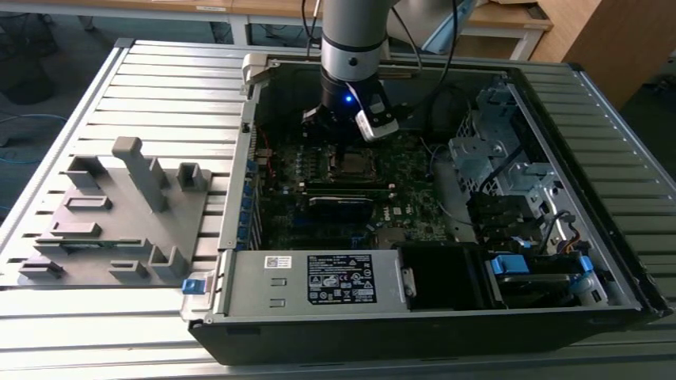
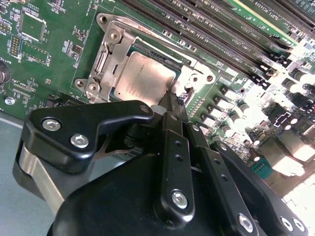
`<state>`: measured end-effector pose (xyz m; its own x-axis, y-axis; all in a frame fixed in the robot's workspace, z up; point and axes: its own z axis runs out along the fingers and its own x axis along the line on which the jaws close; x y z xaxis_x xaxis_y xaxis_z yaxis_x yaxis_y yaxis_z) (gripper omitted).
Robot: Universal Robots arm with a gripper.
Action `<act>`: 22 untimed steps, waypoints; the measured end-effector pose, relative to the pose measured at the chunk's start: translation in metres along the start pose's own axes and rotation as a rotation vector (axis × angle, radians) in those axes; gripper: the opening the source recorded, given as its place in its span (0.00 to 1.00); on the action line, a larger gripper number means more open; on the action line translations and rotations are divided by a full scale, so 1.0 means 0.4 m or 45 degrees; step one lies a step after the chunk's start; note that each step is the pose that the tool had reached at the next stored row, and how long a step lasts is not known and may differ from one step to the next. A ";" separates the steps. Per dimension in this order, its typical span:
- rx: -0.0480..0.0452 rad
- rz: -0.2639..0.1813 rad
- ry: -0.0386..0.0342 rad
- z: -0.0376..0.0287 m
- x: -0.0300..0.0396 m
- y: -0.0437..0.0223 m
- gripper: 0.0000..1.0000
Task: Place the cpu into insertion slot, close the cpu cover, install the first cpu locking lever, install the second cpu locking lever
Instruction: 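Close the cpu cover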
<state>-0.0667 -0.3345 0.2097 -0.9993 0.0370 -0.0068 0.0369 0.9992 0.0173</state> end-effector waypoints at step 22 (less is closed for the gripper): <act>0.000 0.000 -0.0028 0.010 0.010 -0.001 0.10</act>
<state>-0.0707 -0.3345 0.2057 -0.9993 0.0370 -0.0090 0.0369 0.9992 0.0174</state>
